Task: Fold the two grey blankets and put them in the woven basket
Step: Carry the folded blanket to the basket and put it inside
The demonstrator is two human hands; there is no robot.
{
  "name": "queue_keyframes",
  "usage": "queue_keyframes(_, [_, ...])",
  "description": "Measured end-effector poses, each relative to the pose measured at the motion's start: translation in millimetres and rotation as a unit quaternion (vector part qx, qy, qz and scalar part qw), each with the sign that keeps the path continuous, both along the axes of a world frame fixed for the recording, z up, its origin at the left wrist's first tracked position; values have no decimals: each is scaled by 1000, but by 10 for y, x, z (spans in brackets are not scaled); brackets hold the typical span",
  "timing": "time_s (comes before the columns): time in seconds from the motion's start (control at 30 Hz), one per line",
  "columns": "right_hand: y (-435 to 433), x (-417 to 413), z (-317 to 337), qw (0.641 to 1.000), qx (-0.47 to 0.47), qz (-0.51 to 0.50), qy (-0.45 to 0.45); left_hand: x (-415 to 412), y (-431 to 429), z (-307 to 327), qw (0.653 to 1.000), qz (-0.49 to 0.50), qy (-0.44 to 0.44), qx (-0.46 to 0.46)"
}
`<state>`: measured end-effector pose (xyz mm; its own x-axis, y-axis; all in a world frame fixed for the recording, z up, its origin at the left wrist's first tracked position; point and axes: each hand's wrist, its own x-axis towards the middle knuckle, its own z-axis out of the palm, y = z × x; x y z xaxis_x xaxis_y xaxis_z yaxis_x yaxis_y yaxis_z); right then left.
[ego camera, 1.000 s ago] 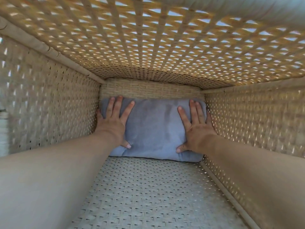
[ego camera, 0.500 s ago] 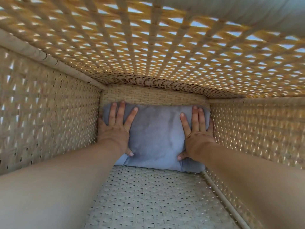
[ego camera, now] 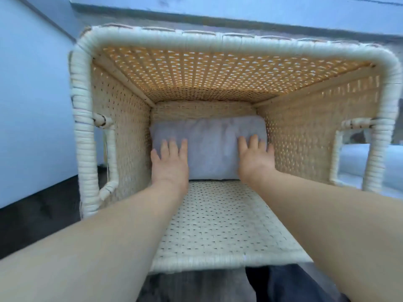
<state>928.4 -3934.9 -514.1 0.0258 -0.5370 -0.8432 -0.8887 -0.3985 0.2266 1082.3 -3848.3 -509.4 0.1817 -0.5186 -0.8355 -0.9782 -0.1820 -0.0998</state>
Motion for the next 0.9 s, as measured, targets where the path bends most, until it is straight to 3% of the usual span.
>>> queue_keyframes(0.17, [115,13,1264,958,207,-196,-36,-55,258,1235,992,53,112,29])
queue_keyframes(0.33, [40,107,2781,937,164,-283,-119,-7,130,2713,980,107,160,-43])
queue_keyframes(0.37, [-26,126,3134,932,145,-298,-149,40,39,3026,971,157,165,-69])
queue_keyframes(0.47, [-303,229,4334,915,44,-298,-267,197,-354,4062,910,304,208,-192])
queue_keyframes(0.6, [-349,253,5861,834,-112,-323,-432,336,-724,5491,839,340,238,-351])
queue_keyframes(0.73, [-80,-12,6443,787,-91,-316,-521,498,-666,6475,749,388,222,-489])
queue_keyframes(0.8, [-26,-163,6463,800,-49,-292,-522,549,-448,6776,699,427,211,-533])
queue_keyframes(0.9, [-100,-361,6445,849,-21,-190,-493,487,107,7051,599,516,171,-588])
